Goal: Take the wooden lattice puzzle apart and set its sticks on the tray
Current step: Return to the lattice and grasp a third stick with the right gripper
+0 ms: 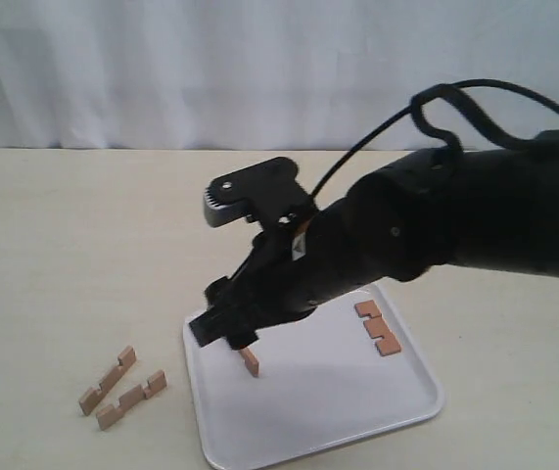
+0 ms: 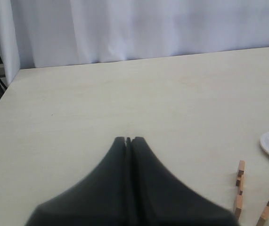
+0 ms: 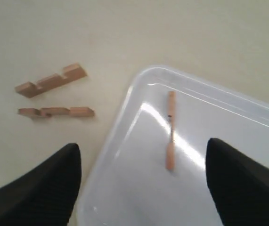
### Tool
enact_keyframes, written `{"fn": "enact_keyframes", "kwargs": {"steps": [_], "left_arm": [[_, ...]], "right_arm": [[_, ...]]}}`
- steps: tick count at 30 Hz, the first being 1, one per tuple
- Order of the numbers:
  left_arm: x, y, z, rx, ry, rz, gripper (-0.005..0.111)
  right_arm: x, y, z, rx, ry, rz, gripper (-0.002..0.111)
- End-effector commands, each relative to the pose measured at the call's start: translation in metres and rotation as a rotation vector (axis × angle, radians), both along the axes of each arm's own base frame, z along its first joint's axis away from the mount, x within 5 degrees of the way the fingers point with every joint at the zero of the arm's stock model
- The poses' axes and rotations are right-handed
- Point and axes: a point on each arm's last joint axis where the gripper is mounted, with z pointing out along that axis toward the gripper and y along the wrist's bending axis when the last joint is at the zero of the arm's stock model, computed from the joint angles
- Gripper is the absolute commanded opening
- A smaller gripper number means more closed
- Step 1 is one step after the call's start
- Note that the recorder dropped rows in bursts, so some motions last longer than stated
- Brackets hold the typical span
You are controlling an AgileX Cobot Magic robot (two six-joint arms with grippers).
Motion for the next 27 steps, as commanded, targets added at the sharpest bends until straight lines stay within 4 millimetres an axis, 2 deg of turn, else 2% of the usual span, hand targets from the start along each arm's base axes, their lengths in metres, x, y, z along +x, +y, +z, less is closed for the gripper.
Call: {"fn": "enact_keyframes", "kwargs": {"steps": [1, 6, 9, 16, 20, 27], "left_arm": [[0.0, 0.0, 0.001, -0.002, -0.013, -0.002, 0.0], [0.0, 0.0, 0.001, -0.002, -0.013, -0.002, 0.0], [0.0, 0.0, 0.001, -0.002, -0.013, -0.002, 0.0], [0.0, 0.0, 0.001, -0.002, -0.013, -0.002, 0.0], [0.0, 0.0, 0.001, -0.005, -0.015, -0.003, 0.0], [0.0, 0.0, 0.001, -0.005, -0.015, -0.003, 0.0]], "right_arm": [[-0.014, 0.04, -0.005, -0.006, 0.013, 0.103, 0.069], [-0.023, 0.081, -0.021, -0.023, 0.022, 0.194, 0.069], [-0.022, 0.096, -0.032, -0.058, 0.049, 0.221, 0.069], [-0.01, 0.113, -0.053, -0.096, 0.136, 0.161, 0.069], [-0.006, 0.12, -0.059, -0.105, 0.163, 0.14, 0.069], [-0.002, 0.121, -0.068, -0.138, 0.137, 0.165, 0.069]]}}
